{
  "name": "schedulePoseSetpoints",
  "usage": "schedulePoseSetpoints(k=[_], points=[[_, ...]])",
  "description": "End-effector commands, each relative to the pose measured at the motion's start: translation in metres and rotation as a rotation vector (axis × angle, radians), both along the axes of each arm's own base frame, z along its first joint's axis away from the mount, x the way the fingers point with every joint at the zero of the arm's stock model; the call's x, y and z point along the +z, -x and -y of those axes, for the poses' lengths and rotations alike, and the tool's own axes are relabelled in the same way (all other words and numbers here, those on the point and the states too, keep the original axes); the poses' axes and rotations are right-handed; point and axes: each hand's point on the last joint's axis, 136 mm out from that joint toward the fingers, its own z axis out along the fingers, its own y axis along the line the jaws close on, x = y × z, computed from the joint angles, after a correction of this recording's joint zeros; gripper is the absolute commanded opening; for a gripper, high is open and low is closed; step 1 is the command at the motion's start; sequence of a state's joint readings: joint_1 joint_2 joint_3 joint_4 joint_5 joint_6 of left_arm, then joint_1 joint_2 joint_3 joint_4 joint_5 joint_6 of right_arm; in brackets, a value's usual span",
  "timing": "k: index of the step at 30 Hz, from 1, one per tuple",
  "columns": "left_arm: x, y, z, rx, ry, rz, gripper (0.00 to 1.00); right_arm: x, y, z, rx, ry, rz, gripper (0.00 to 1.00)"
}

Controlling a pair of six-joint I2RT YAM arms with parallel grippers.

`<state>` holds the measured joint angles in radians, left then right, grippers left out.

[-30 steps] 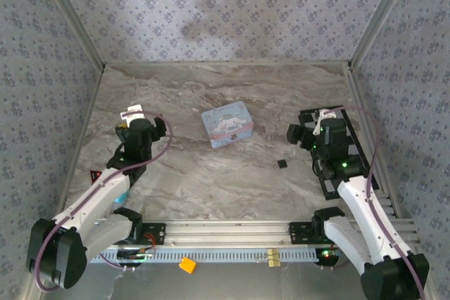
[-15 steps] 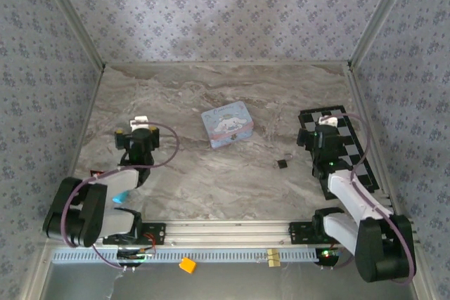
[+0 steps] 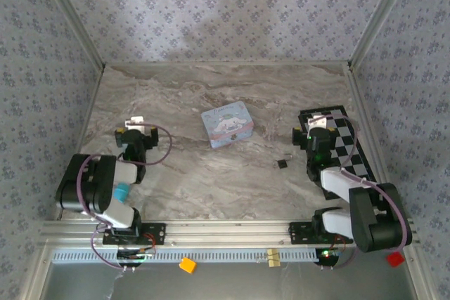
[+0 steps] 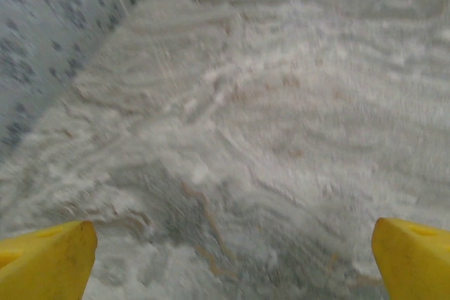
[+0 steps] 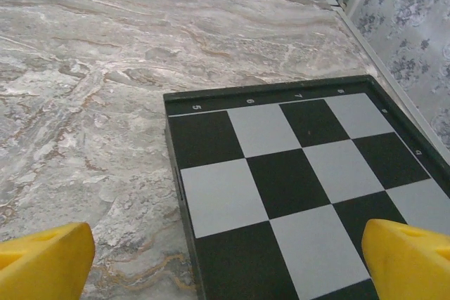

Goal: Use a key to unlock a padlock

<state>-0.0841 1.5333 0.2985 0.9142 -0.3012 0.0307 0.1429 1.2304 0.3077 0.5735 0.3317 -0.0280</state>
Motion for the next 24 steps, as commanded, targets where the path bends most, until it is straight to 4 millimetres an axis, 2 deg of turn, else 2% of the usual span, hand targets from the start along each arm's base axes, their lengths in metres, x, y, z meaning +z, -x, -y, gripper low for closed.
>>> schedulePoseSetpoints(k=[1,5,10,12,18,22,24], points=[[0.022,-0.024,0.003,-0.031,0.073,0.056,1.00,0.015,-0.007,-0.008,0.054,0.026,0.081,0.99],[0.019,-0.025,-0.006,-0.011,0.115,0.037,1.00,0.015,-0.009,-0.011,0.086,0.026,0.097,0.99],[0.019,-0.025,-0.006,-0.012,0.116,0.038,1.00,0.016,-0.016,-0.017,0.161,0.042,0.121,0.99],[0.019,-0.025,-0.006,-0.012,0.115,0.038,1.00,0.009,-0.022,-0.016,0.172,0.011,0.122,0.99],[0.019,-0.025,-0.006,-0.012,0.116,0.037,1.00,-0.013,-0.032,-0.002,0.123,-0.040,0.093,0.99],[0.019,-0.025,-0.006,-0.013,0.115,0.037,1.00,-0.015,-0.038,0.007,0.066,-0.038,0.069,0.99],[0.019,-0.025,-0.006,-0.014,0.116,0.038,1.00,-0.016,-0.041,0.018,-0.003,-0.050,0.058,0.99]])
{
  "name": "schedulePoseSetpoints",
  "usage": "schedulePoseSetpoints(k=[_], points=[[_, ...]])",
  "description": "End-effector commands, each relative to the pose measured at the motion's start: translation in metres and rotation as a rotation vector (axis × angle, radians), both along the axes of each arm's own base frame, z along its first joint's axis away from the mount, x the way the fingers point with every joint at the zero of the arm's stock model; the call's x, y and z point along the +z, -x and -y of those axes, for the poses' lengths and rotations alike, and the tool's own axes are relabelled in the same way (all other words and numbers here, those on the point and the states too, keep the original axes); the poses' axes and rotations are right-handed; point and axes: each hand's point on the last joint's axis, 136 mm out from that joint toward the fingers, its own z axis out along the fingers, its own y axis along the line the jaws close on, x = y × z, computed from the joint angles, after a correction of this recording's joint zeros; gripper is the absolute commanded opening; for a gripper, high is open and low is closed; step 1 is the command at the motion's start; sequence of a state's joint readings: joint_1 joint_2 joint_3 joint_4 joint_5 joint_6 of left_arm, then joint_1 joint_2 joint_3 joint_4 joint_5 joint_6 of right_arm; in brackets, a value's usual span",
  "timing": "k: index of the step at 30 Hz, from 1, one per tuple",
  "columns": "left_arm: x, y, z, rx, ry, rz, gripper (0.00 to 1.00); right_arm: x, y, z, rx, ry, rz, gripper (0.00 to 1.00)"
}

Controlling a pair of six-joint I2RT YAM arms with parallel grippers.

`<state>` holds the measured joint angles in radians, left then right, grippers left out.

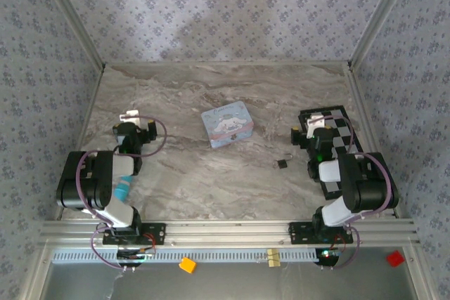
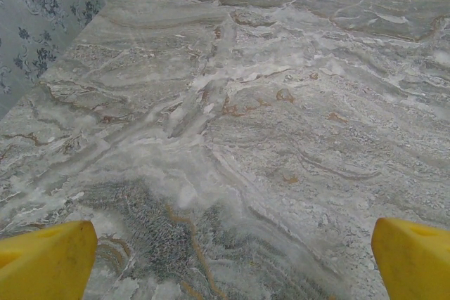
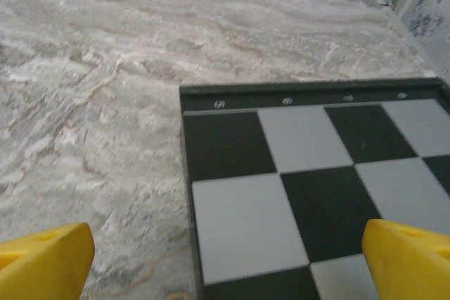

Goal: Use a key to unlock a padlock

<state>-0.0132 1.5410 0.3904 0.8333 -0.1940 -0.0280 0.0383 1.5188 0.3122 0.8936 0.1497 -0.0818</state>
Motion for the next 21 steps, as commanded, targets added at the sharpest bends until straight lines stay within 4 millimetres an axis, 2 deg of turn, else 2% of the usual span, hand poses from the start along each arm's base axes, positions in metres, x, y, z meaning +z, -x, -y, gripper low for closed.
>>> schedulePoseSetpoints(k=[1,3,21], points=[[0.007,-0.004,0.002,-0.006,0.021,0.025,1.00,0.012,-0.011,0.020,-0.116,-0.037,0.028,0.99],[0.008,-0.004,0.002,-0.006,0.021,0.025,1.00,0.015,-0.009,0.031,-0.182,-0.027,0.047,0.99],[0.007,-0.004,0.002,-0.007,0.021,0.024,1.00,0.014,-0.008,0.031,-0.180,-0.030,0.042,0.99]])
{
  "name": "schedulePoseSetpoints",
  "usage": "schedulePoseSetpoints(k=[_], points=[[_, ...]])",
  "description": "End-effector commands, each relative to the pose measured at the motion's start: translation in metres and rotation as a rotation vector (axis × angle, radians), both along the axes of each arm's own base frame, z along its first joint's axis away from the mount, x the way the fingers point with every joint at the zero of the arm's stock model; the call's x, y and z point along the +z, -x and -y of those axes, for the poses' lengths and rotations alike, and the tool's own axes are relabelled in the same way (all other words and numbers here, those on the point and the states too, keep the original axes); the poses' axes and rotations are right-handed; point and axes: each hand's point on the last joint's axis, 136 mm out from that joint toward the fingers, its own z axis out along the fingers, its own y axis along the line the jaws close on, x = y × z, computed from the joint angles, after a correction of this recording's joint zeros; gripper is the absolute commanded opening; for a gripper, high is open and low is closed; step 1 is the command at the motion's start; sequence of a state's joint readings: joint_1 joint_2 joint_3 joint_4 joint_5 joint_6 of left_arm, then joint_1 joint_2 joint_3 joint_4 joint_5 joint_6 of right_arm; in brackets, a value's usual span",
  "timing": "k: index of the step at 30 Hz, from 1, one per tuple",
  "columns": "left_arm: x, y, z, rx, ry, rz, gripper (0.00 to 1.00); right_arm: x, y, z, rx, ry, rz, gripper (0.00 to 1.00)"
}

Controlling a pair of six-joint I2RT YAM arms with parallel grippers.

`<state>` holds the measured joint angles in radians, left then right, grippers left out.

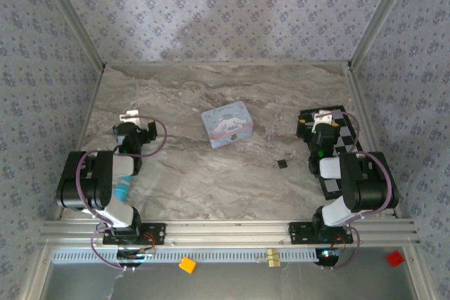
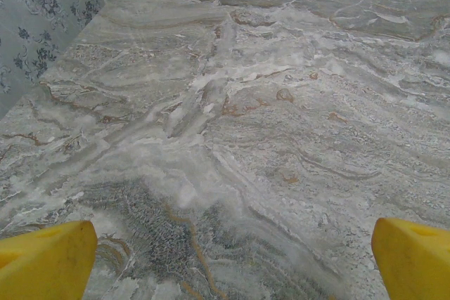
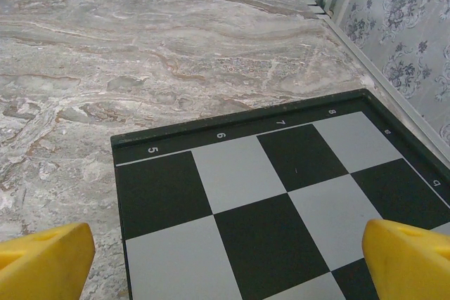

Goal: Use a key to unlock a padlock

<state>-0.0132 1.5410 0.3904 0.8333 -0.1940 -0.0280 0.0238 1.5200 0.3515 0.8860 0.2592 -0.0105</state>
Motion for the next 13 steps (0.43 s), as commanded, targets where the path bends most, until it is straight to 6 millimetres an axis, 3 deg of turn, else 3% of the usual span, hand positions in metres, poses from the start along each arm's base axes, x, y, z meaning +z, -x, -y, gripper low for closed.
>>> schedulePoseSetpoints(k=[1,13], points=[[0.0074,-0.0042,0.0024,-0.008,0.021,0.025,1.00,-0.0001,-0.0008,0.0070,-0.037,-0.005,-0.001,0.99],[0.0077,-0.0042,0.0016,-0.005,0.021,0.025,1.00,0.0008,-0.0006,0.0082,-0.043,-0.007,0.004,0.99]])
